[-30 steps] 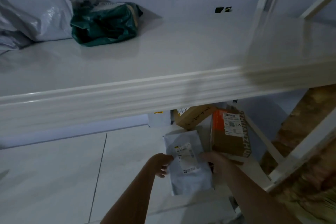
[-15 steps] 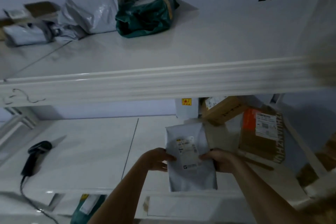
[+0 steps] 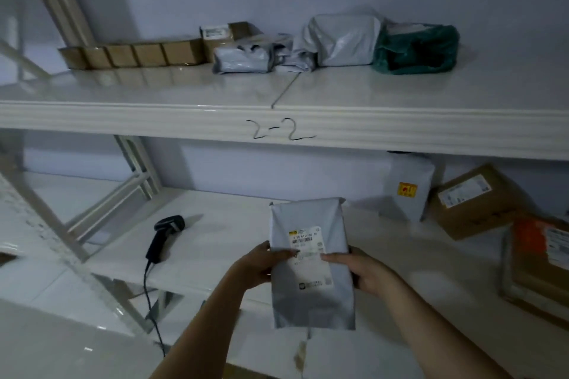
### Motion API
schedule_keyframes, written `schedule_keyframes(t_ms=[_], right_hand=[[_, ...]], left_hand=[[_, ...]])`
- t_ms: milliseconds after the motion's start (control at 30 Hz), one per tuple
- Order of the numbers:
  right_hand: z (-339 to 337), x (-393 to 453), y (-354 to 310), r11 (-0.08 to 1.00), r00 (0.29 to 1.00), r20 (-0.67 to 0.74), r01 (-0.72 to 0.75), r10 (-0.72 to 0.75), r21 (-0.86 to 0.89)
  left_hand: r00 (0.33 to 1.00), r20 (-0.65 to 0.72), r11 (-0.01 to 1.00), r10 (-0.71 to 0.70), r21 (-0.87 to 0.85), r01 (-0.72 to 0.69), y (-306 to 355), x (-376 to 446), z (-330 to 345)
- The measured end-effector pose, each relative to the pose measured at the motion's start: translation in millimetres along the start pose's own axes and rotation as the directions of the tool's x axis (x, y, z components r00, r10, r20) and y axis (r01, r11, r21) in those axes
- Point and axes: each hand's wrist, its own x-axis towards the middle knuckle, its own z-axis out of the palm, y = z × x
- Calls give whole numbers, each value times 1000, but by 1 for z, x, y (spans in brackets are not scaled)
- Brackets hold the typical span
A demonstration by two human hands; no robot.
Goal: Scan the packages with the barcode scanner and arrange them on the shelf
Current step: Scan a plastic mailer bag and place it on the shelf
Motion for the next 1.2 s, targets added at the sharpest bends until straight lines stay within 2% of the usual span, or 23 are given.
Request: schedule_keyframes(t_ms=[100, 233, 367, 533, 700, 767, 867, 967, 1033, 1200], right_hand=[[59, 19, -7, 999, 1000, -15, 28, -27, 24], [132, 42, -19, 998, 998, -16, 64, -63, 25], [176, 70, -27, 997, 997, -7, 71, -71, 31], [211, 122, -36, 998, 998, 0, 59, -59, 12], [233, 185, -49, 999, 999, -18, 38, -38, -9], [239, 206, -56, 999, 999, -25, 35, -36, -24], [247, 236, -67, 999, 999, -38, 4, -5, -39], [251, 257, -70, 998, 999, -47, -6, 3, -57], [254, 268, -74, 997, 997, -71, -3, -2, -77], [265, 278, -73, 998, 991, -133, -10, 1, -65]], left_hand=[[998, -23, 994, 55, -96, -57, 0, -19, -52], [982, -175, 980, 67, -175, -98, 1, -39, -115], [957, -279, 977, 79, -171, -130, 5, -44, -161], [890, -444, 980, 103, -106, -166, 10, -31, -210], [863, -502, 998, 50, -1, -59, 11, -2, -274], [796, -600, 989, 80, 149, 13, 14, 11, -301], [721, -687, 901, 88, 364, 236, 17, 27, -339], [688, -721, 878, -77, 277, 389, 15, 41, -372], [693, -707, 855, -141, 265, 445, 14, 51, -389], [766, -619, 801, -175, 363, 476, 1, 66, -405]])
